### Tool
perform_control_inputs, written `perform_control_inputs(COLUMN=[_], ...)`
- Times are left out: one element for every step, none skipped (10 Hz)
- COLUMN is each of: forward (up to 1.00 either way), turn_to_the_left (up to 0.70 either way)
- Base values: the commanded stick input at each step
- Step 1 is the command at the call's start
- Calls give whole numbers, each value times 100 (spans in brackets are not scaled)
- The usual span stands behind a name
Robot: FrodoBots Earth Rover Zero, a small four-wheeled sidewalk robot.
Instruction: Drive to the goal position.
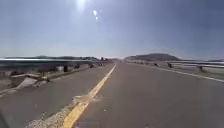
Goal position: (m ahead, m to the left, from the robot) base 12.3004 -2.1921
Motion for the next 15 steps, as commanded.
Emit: perform_control_inputs(forward=[85, 85, 85, 85, 85, 85, 85, 85, 85, 85, 85, 85, 85, 85, 85], turn_to_the_left=[0, 0, 0, 0, 0, 0, 0, 0, 0, 0, 0, 0, 0, 0, 0])
